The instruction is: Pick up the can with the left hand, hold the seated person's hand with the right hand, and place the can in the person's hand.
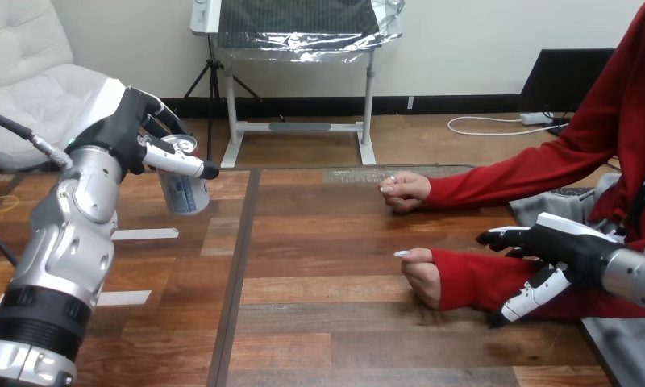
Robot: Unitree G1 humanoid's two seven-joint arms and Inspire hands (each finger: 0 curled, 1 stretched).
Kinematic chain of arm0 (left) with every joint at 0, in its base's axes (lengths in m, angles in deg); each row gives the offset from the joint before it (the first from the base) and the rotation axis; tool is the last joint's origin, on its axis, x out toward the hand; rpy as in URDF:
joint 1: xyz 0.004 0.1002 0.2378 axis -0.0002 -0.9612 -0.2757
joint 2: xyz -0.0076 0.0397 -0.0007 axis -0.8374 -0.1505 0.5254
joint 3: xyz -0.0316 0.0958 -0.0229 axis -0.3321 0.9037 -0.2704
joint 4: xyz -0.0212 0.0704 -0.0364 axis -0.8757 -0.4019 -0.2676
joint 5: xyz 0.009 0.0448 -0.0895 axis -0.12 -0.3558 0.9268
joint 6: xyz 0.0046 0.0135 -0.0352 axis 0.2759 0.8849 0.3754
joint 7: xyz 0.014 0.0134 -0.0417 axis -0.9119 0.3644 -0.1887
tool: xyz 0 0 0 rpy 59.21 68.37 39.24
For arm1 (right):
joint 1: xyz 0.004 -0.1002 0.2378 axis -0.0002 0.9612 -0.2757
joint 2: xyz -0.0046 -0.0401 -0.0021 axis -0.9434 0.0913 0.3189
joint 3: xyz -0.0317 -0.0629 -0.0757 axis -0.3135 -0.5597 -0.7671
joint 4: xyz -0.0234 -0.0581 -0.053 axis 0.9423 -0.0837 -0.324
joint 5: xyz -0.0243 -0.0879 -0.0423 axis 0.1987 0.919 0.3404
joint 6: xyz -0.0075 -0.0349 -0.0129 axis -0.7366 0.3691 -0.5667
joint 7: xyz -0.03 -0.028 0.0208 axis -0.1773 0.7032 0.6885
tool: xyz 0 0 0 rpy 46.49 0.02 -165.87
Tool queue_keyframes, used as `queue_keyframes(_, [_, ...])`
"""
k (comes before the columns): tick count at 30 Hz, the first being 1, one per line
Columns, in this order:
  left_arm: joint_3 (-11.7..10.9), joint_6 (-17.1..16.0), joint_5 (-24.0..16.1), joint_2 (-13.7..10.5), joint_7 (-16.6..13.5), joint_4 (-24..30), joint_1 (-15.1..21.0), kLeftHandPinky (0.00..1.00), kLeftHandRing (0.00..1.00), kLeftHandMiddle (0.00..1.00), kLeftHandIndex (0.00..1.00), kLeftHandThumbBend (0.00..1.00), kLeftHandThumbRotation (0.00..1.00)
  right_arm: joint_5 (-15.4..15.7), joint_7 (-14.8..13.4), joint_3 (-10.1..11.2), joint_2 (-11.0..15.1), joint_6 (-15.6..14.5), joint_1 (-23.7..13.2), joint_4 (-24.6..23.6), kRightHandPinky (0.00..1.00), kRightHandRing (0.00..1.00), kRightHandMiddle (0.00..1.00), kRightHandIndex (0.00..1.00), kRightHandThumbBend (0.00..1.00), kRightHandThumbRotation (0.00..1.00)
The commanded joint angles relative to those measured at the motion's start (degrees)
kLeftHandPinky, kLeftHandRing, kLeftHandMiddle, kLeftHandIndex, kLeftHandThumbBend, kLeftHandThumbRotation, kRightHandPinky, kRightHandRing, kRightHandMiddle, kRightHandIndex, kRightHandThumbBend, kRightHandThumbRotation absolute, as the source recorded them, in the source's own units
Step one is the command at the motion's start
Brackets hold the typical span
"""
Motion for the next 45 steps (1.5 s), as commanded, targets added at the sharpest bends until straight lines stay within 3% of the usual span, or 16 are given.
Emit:
queue_keyframes(1, [-1.7, -1.1, 0.1, -1.3, -0.2, 2.1, 2.3, 0.31, 0.36, 0.43, 0.43, 0.79, 0.0, 0.5, -2.0, -0.9, 0.9, -0.2, -5.4, -1.2, 0.81, 0.91, 0.94, 0.93, 1.0, 0.1])
queue_keyframes(12, [-1.7, -0.9, 0.0, -1.4, 0.0, 2.3, 2.3, 0.3, 0.36, 0.43, 0.43, 0.79, 0.0, 3.5, -6.5, -3.5, 0.3, -0.2, -5.1, -1.4, 0.74, 0.86, 0.91, 0.89, 1.0, 0.07])
queue_keyframes(22, [-1.9, -1.0, 0.2, -1.5, 0.1, 2.1, 2.2, 0.3, 0.36, 0.43, 0.43, 0.8, 0.0, 6.7, -12.1, -6.4, 0.0, 2.6, -4.8, -1.3, 0.68, 0.78, 0.81, 0.82, 1.0, 0.05])
queue_keyframes(34, [-2.1, -0.9, 0.5, -1.4, 0.4, 2.1, 2.2, 0.31, 0.36, 0.43, 0.43, 0.79, 0.0, 8.1, -14.5, -8.3, -1.1, 2.5, -5.2, -0.6, 0.61, 0.66, 0.7, 0.71, 0.95, 0.0])
queue_keyframes(45, [-2.0, -1.0, 1.1, -1.5, 0.3, 1.9, 2.2, 0.3, 0.36, 0.42, 0.43, 0.79, 0.0, 9.4, -17.7, -9.9, -2.2, 2.9, -5.1, 0.1, 0.46, 0.51, 0.58, 0.61, 0.9, 0.0])
